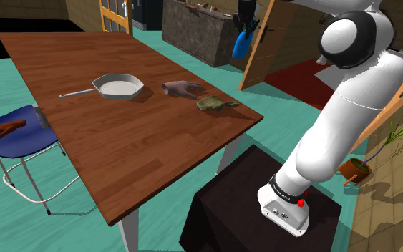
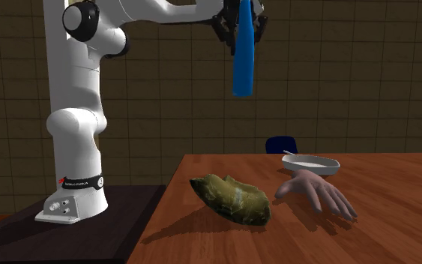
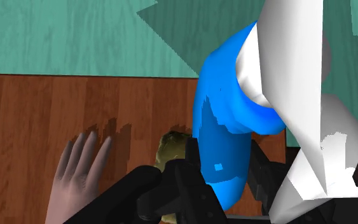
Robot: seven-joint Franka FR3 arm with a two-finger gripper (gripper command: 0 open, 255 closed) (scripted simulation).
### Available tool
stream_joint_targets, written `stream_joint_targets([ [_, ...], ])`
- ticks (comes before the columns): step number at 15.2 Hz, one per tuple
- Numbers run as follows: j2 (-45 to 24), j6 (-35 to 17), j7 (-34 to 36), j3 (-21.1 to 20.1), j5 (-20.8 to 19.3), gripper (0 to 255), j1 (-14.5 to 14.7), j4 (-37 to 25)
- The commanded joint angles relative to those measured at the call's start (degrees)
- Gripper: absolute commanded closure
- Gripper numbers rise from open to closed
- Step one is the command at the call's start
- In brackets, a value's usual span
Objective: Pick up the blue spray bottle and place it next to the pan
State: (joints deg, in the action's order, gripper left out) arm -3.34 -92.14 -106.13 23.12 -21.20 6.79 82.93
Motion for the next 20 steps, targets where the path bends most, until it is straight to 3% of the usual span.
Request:
stream_joint_targets([
  [1, 0.80, -0.17, 2.90, -1.19, -0.66, 255, 1.43, 1.96],
  [10, -0.06, -0.68, 15.09, -6.43, -1.20, 255, 7.26, 6.32],
  [20, -6.53, -0.37, 26.54, -11.36, 0.17, 255, 13.06, 4.15],
])
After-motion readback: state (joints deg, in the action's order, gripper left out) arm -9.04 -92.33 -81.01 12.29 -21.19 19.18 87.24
